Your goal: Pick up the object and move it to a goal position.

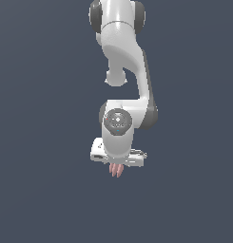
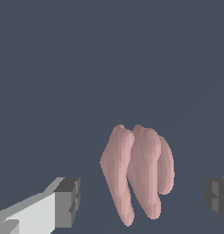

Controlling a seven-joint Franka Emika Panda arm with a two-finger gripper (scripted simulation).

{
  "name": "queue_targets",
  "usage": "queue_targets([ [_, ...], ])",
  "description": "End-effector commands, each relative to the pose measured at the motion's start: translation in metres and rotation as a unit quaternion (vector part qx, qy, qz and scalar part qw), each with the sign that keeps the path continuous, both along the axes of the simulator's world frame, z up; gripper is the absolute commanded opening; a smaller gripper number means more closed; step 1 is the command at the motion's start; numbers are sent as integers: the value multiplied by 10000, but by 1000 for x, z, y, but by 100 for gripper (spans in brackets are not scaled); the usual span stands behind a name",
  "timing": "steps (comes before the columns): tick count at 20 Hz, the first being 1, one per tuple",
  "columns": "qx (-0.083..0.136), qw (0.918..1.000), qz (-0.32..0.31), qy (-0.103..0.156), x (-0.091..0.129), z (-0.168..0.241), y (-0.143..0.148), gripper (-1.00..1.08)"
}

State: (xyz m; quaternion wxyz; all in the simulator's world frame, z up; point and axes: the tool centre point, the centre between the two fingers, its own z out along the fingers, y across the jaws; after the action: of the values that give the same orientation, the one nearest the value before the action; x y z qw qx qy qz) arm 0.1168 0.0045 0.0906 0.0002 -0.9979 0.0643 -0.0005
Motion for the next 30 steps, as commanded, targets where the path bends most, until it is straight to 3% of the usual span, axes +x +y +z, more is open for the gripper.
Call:
queue_targets([
  [1, -1, 10000, -2, 7, -1, -12, 0, 100],
  [7, -1, 10000, -4, 6, -1, -41, 0, 100],
  [13, -1, 10000, -4, 6, 0, -41, 0, 100],
  [14, -1, 10000, -4, 6, 0, -41, 0, -100],
  [30, -1, 10000, -4, 6, -3, -40, 2, -100],
])
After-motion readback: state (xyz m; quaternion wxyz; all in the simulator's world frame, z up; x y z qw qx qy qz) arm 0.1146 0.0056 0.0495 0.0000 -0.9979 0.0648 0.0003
